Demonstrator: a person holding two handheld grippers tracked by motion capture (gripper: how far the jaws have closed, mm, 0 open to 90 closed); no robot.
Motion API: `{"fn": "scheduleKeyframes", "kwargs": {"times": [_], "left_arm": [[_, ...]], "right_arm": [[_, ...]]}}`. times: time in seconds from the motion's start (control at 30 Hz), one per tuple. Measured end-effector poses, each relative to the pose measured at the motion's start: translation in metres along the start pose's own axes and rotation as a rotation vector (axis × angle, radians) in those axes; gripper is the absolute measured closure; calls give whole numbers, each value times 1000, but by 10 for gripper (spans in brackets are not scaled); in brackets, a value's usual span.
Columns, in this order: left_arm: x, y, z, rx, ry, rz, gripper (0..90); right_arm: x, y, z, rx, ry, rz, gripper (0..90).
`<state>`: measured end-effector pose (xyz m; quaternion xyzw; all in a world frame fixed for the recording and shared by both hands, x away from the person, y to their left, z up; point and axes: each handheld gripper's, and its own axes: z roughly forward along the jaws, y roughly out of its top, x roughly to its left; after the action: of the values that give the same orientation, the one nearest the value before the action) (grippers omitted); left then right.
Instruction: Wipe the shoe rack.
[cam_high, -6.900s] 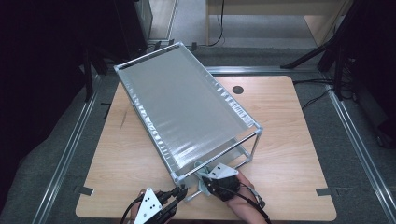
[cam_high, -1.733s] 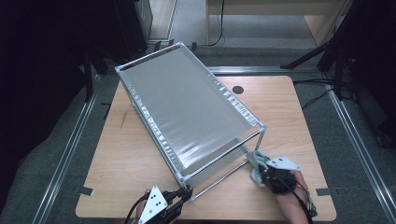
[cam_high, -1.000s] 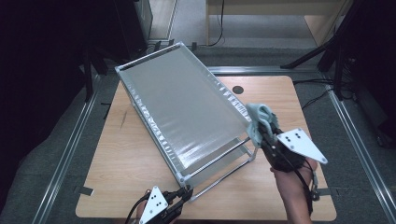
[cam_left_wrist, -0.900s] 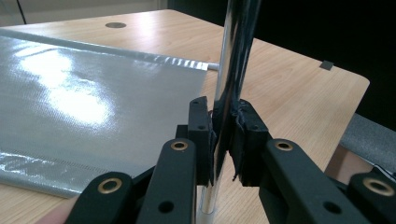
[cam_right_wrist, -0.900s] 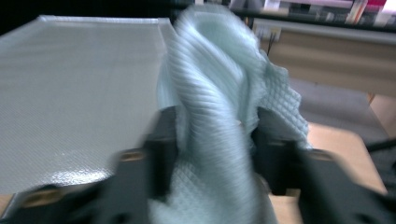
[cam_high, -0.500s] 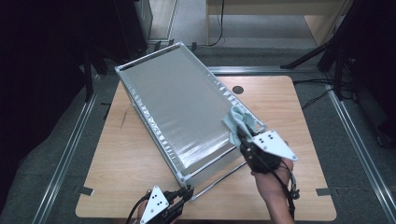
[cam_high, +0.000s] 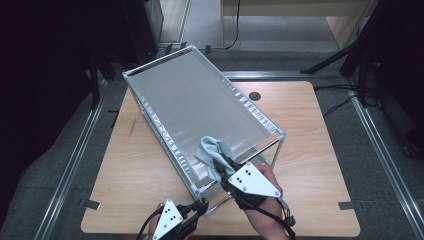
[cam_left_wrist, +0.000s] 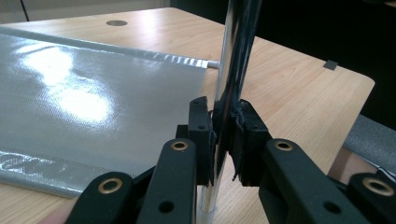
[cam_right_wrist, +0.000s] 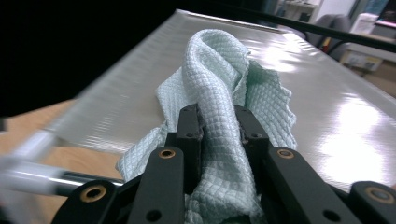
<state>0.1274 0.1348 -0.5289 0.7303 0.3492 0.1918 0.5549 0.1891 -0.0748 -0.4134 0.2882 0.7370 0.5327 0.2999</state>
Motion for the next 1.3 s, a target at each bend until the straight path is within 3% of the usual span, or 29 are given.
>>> {"fn": "scheduleKeyframes", "kwargs": {"times": [0.03, 0.07, 0.1, 0.13, 0.17, 0.2, 0.23, 0.27, 0.3, 0.37, 0.4, 0.47, 0.5, 0.53, 0.63, 0.67, 0.77, 0.8, 0.9, 0.93, 0.97, 1.0, 1.07, 1.17, 1.2, 1.23, 1.3], "left_arm": [[0, 0, 0, 0, 0, 0, 805], [0, 0, 0, 1, -3, 2, 805], [0, 0, 0, 1, -3, 2, 806], [0, 0, 0, 2, -6, 6, 806], [0, 0, 0, 2, -6, 6, 806], [-2, 0, 0, 2, -14, 15, 807], [-2, 0, 0, 2, -14, 15, 807], [-5, 0, 2, 2, -21, 17, 806], [-5, 0, 2, 2, -21, 17, 807], [-6, 1, 5, 2, -22, 15, 807], [-6, 1, 7, 3, -20, 14, 806], [-6, 2, 8, 6, -16, 12, 806], [-6, 3, 9, 10, -12, 9, 805], [-6, 6, 12, 21, -13, 0, 803], [-5, 9, 16, 36, -26, -5, 800], [-5, 13, 21, 55, -32, 7, 800], [-4, 15, 25, 64, -42, -4, 798], [-4, 14, 25, 59, -45, -4, 799], [-2, 10, 23, 36, -58, -16, 797], [-2, 9, 22, 46, -58, 11, 798], [-2, 9, 22, 46, -58, 11, 800], [-2, 11, 21, 58, -61, 17, 801], [-2, 9, 20, 54, -68, -6, 800], [-2, 8, 19, 51, -70, -7, 800], [-3, 8, 18, 51, -74, -9, 799], [-3, 8, 18, 51, -74, -9, 799], [-3, 8, 18, 53, -80, -14, 799]], "right_arm": [[0, 0, 0, 0, 0, 0, 757], [-10, 0, -1, 10, -59, -30, 758], [-10, 0, -1, 10, -59, -30, 758], [-26, -3, -4, 12, -99, -8, 760], [-26, -3, -4, 12, -99, -8, 760], [-47, -6, -7, 23, -154, 37, 762], [-47, -6, -7, 23, -154, 37, 762], [-61, -8, -10, 27, -203, 62, 760], [-66, -9, -12, 31, -221, 77, 760], [-69, -9, -13, 34, -213, 101, 761], [-65, -7, -13, 54, -249, 101, 768], [-62, -6, -13, 60, -263, 97, 770], [-59, -6, -13, 66, -260, 100, 771], [-53, -4, -13, 69, -213, 114, 771], [-45, -2, -13, 78, -177, 106, 771], [-36, 0, -13, 84, -145, 105, 771], [-27, 1, -13, 83, -124, 98, 772], [-17, 1, -12, 74, -86, 97, 772], [-8, 2, -12, 65, -59, 80, 772], [-6, 2, -12, 61, -57, 57, 769], [-6, 2, -12, 61, -57, 57, 769], [-12, 2, -13, 61, -17, 70, 763], [-20, 1, -15, 62, -27, 68, 762], [-38, -3, -19, 70, -120, 49, 755], [-47, -4, -21, 72, -146, 66, 751], [-47, -4, -21, 72, -146, 66, 751], [-64, -8, -25, 64, -183, 108, 725]]}}
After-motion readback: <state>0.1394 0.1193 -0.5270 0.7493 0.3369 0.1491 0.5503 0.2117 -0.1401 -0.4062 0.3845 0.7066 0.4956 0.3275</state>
